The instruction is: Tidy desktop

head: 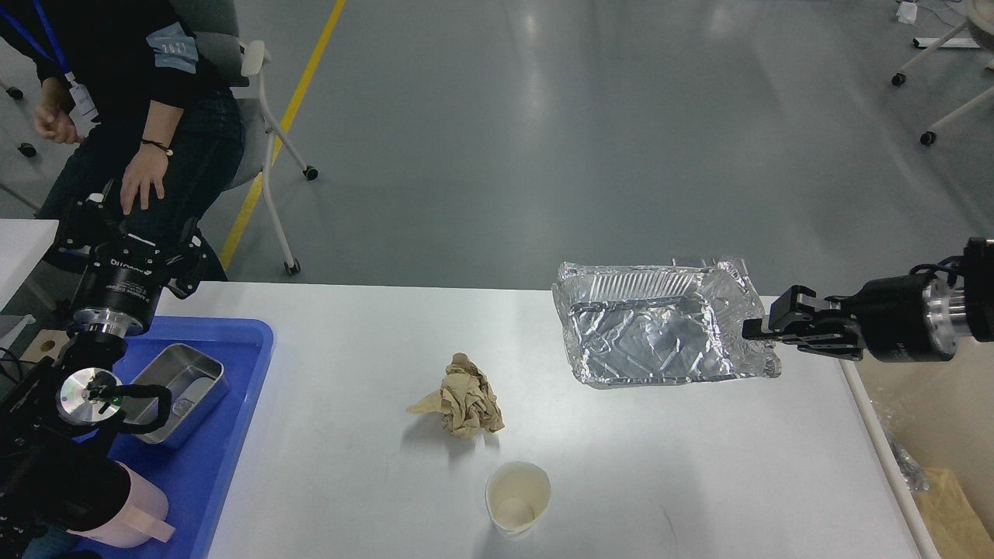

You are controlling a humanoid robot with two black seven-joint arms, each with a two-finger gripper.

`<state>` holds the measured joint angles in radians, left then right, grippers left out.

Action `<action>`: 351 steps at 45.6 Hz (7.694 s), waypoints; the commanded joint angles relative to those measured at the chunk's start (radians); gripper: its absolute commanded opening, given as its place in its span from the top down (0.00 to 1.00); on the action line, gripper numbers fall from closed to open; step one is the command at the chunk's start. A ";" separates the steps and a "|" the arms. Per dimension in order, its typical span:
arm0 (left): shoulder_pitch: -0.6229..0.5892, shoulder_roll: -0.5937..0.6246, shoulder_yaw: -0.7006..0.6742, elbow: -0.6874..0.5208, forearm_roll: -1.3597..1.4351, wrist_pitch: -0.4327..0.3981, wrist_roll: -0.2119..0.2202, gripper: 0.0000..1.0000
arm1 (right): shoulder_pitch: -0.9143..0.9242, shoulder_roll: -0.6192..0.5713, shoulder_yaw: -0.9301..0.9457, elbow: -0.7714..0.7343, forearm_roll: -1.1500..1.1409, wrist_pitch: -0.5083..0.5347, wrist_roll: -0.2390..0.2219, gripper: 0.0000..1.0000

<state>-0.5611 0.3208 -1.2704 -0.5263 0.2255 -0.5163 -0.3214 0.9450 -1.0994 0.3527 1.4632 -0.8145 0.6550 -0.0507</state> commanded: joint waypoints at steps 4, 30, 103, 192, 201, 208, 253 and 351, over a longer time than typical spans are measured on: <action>-0.033 0.000 0.009 0.002 0.003 0.150 -0.002 0.00 | -0.002 -0.019 0.000 0.000 0.002 0.000 0.000 1.00; -0.177 0.302 0.568 -0.047 0.206 -0.039 -0.004 0.00 | 0.000 -0.050 0.041 -0.003 0.002 0.000 0.000 1.00; -0.454 1.160 0.824 -0.888 0.607 -0.444 0.358 0.00 | 0.001 -0.129 0.126 -0.020 0.011 0.003 0.002 1.00; -0.698 0.116 1.040 -0.451 0.641 -0.444 0.740 0.00 | 0.000 -0.231 0.111 -0.056 0.012 0.005 0.003 1.00; -0.657 0.097 1.039 -0.449 0.635 -0.444 0.740 0.00 | 0.000 -0.231 0.107 -0.058 0.012 0.005 0.003 1.00; -0.625 0.038 1.040 -0.449 0.634 -0.444 0.742 0.00 | 0.000 -0.231 0.107 -0.058 0.012 0.005 0.003 1.00; -0.635 -0.241 1.141 -0.451 0.589 -0.444 0.742 0.00 | -0.017 -0.241 0.103 -0.092 0.012 0.005 0.002 1.00; -0.585 -0.331 1.232 -0.370 0.592 -0.444 0.844 0.00 | -0.041 -0.201 0.106 -0.175 0.014 0.002 0.002 1.00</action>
<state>-1.1513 -0.0105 -0.0384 -0.8969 0.8183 -0.9602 0.5195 0.9035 -1.3008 0.4590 1.2884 -0.8007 0.6570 -0.0490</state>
